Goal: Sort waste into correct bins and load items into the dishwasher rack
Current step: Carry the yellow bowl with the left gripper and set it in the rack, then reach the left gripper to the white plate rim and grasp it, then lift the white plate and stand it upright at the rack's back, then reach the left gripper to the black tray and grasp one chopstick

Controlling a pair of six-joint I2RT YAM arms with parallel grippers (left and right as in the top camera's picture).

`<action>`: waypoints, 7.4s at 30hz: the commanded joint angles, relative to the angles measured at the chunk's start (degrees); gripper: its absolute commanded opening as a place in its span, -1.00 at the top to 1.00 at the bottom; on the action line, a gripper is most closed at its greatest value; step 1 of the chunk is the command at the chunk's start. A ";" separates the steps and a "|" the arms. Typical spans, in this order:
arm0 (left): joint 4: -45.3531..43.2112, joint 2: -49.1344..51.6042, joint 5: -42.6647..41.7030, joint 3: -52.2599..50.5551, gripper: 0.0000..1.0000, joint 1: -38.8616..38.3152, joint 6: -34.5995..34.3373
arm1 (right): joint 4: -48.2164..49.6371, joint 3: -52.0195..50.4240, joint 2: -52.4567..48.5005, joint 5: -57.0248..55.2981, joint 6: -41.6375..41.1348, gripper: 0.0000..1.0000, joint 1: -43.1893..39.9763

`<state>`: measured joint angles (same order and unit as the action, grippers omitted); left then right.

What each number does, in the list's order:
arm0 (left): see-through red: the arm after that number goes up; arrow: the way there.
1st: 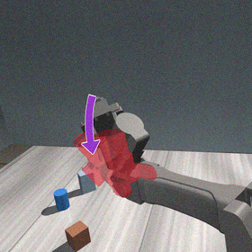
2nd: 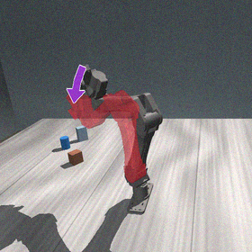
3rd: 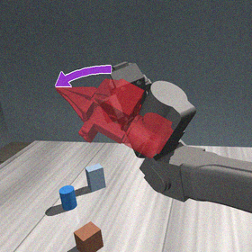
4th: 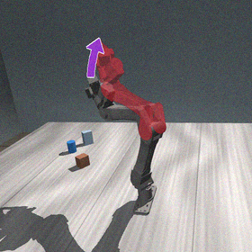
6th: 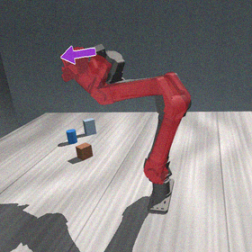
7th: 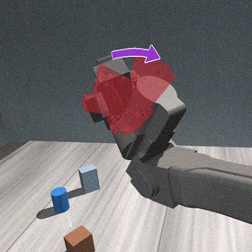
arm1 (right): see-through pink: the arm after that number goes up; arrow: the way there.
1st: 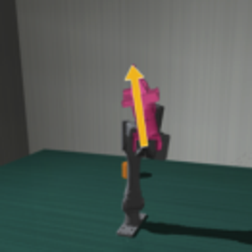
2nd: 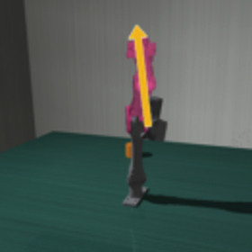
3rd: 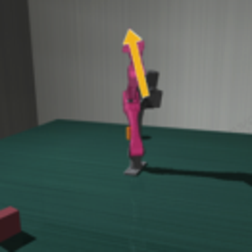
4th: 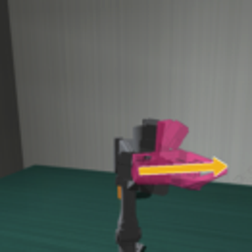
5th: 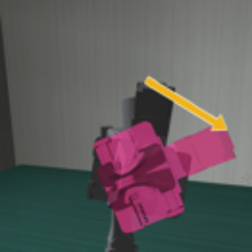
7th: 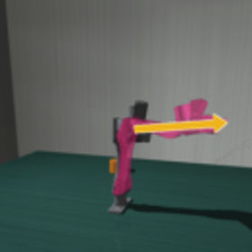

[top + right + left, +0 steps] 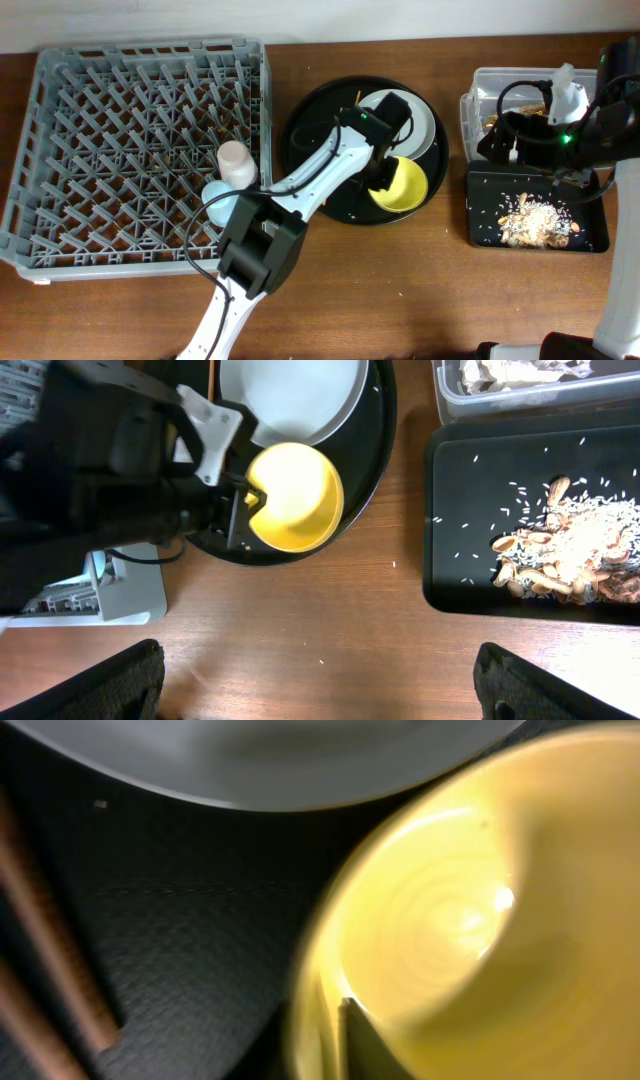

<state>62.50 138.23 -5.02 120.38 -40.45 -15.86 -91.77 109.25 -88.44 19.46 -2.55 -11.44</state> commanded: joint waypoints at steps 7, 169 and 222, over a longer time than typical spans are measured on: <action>18.80 -4.11 16.04 23.58 0.99 6.32 0.07 | 0.92 -0.35 -0.15 -0.68 0.66 -0.99 -0.22; -22.80 -10.64 61.02 -1.99 0.97 31.04 12.87 | 3.50 -3.52 -0.37 -1.77 0.63 -0.97 -0.22; -2.32 -2.91 5.20 -0.48 -0.48 10.62 25.59 | 3.52 -3.52 -0.37 -1.77 0.63 -0.97 -0.22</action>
<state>60.45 132.68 1.43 120.09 -28.51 9.17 -88.23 105.89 -88.62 18.20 -2.52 -11.44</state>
